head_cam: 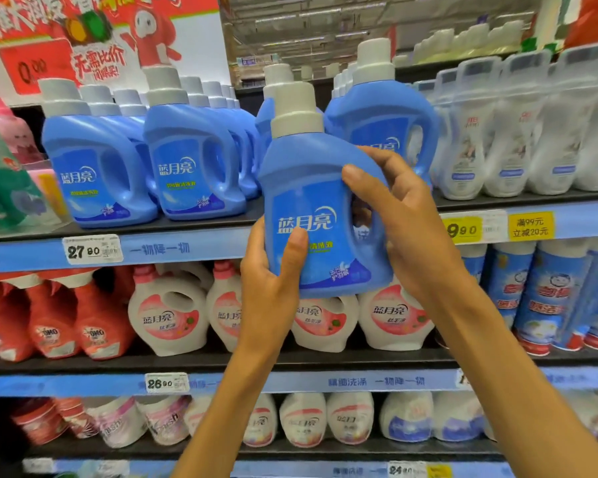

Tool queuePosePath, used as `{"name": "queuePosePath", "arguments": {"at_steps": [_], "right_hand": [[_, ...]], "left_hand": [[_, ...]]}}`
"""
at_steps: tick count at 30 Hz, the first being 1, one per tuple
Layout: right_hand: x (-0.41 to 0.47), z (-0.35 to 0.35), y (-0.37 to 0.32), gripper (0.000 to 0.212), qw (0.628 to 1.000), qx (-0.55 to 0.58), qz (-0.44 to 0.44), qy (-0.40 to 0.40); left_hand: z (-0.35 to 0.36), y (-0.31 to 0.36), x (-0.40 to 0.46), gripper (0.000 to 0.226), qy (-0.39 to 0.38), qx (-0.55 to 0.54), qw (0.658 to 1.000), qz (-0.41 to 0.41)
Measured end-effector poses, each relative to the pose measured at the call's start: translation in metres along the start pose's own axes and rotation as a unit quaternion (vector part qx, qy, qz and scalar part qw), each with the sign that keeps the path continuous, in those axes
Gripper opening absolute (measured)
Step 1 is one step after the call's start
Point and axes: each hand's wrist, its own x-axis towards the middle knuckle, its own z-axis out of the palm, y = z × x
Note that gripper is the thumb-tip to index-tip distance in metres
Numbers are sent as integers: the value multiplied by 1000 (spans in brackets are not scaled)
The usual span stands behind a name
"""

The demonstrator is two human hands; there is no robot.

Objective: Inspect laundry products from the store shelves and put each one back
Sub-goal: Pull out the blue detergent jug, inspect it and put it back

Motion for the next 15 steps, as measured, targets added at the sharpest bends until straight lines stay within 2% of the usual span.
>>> {"name": "queuePosePath", "arguments": {"at_steps": [4, 10, 13, 15], "right_hand": [[-6, -1, 4, 37, 995, 69, 53, -53], [-25, 9, 7, 46, 996, 56, 16, -63], [-30, 12, 1, 48, 988, 108, 55, -100], [-24, 13, -1, 53, 983, 125, 93, -100]], "left_hand": [[-5, -3, -9, 33, -22, -25, 997, -66], [-8, 1, -13, 38, -6, -79, 987, -141], [-12, 1, -12, 42, 3, -124, 978, -170], [-16, 2, -12, 45, -24, -168, 968, -186]]}}
